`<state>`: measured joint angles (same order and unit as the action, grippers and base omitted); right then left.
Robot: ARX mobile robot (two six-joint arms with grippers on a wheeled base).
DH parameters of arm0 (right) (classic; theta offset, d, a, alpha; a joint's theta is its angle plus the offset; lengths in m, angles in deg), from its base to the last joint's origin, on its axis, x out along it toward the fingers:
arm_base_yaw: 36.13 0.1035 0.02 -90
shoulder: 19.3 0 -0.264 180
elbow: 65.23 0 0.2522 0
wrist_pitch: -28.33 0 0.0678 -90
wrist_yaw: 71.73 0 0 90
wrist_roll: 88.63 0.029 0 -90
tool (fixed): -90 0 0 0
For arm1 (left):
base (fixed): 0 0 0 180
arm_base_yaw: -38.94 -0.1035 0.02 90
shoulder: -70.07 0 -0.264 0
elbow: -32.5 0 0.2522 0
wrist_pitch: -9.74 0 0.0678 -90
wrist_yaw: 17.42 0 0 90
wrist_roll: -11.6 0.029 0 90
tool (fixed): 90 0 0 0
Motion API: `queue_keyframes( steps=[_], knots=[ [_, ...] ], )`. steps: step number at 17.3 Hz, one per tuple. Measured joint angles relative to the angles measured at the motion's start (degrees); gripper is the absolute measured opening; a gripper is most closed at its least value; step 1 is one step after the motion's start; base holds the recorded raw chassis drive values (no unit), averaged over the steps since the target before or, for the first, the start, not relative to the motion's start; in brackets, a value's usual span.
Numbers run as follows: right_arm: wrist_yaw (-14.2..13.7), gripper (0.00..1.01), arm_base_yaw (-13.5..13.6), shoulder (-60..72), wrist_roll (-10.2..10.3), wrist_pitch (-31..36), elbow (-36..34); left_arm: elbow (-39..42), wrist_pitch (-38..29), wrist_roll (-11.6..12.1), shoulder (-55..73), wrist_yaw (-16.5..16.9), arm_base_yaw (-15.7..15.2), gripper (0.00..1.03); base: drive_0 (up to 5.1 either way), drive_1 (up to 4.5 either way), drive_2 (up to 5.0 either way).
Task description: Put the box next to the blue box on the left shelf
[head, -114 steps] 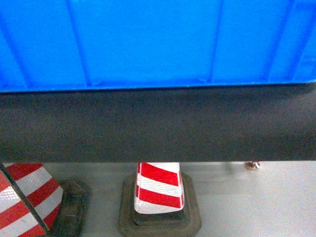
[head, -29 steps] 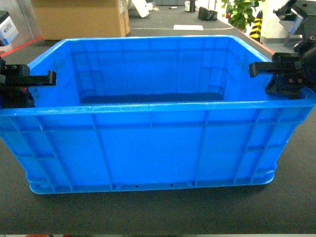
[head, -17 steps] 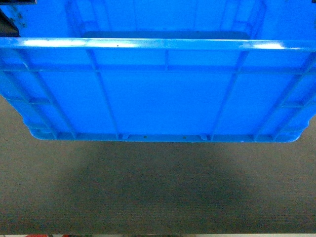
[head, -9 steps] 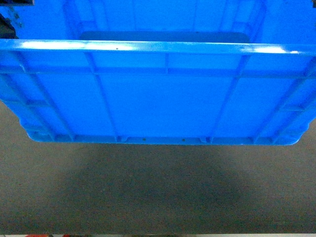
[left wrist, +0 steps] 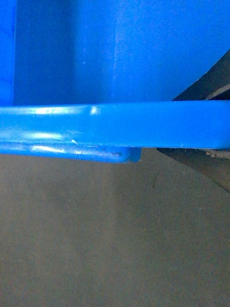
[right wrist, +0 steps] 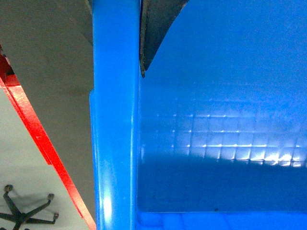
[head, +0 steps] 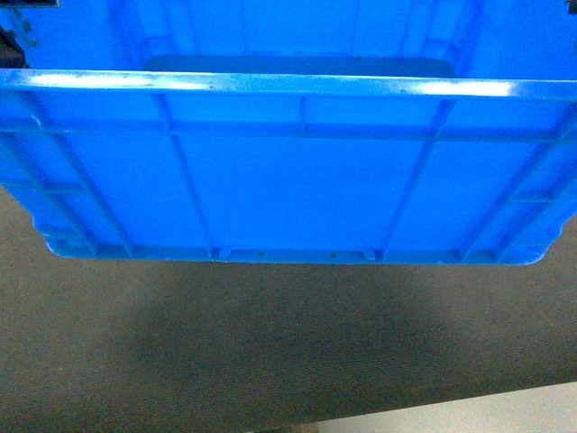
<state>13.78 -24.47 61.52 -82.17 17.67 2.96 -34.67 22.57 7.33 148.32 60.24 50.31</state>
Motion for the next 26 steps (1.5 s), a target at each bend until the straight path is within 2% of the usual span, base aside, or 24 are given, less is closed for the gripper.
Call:
queue_keyframes(
  steps=[26],
  knots=[
    [0.0,0.08,0.0,0.0,-0.02,0.02,0.0,0.0,0.02,0.0,0.0,-0.09,0.0,0.08,-1.6,-1.55,-1.6]
  ],
)
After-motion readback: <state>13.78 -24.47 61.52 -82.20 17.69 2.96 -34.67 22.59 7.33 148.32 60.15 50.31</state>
